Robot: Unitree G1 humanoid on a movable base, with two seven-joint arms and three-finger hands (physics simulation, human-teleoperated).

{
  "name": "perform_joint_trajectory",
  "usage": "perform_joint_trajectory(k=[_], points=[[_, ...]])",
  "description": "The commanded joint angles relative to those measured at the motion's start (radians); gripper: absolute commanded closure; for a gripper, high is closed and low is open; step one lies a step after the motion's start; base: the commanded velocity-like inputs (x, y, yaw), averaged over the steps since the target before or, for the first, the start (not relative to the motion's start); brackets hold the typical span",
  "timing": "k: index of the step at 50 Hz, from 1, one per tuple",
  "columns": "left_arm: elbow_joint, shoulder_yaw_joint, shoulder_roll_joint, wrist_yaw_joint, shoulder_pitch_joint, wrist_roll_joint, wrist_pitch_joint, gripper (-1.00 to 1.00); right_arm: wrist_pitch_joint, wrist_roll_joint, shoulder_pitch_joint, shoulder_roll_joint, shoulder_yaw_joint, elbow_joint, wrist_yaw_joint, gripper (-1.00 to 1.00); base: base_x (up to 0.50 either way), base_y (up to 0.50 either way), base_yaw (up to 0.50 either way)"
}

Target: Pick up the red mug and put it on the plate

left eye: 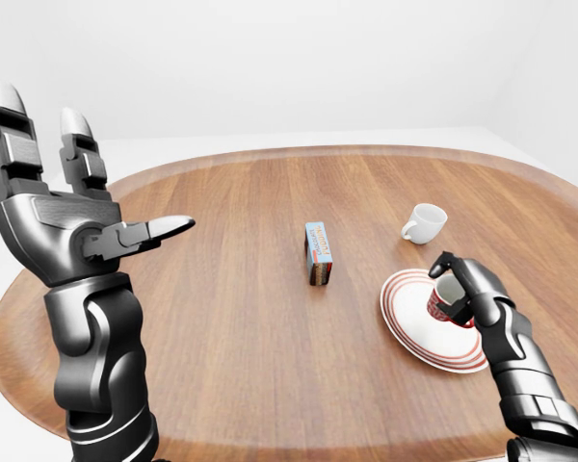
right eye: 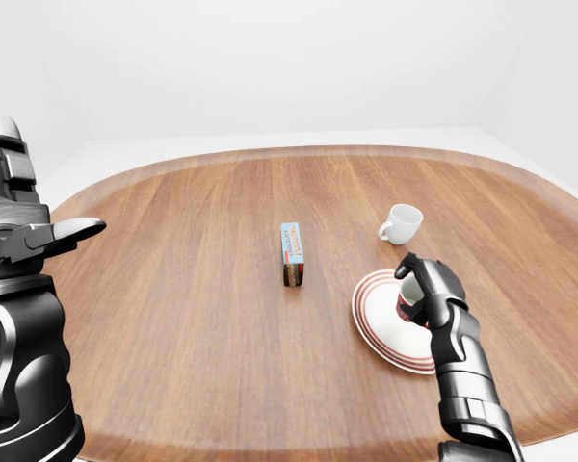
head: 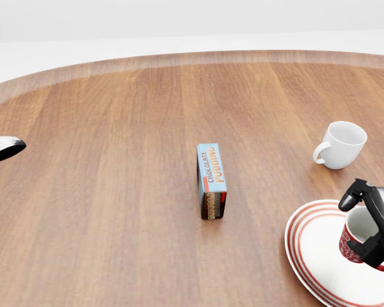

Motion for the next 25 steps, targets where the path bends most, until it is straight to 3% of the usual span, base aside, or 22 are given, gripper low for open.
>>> perform_joint_trajectory(k=[1,13,19,25], points=[[0.000,0.000,0.000,-0.001,0.000,0.000,0.000,-0.95,-0.039,0.029,-0.064,-0.019,0.031,0.178,-0.132,1.00,0.00,0.00,0.00],[0.000,0.002,0.001,-0.001,-0.001,-0.002,0.000,-0.95,-0.098,0.047,-0.148,-0.028,0.084,0.384,-0.244,1.00,0.00,0.00,0.00],[-0.002,0.002,0.001,0.000,0.001,-0.002,0.000,-0.96,-0.118,0.053,-0.168,-0.036,0.099,0.455,-0.294,1.00,0.00,0.00,0.00],[-0.001,0.002,0.001,-0.001,0.001,-0.001,0.000,-0.95,-0.118,0.062,-0.184,-0.034,0.116,0.521,-0.329,1.00,0.00,0.00,0.00]])
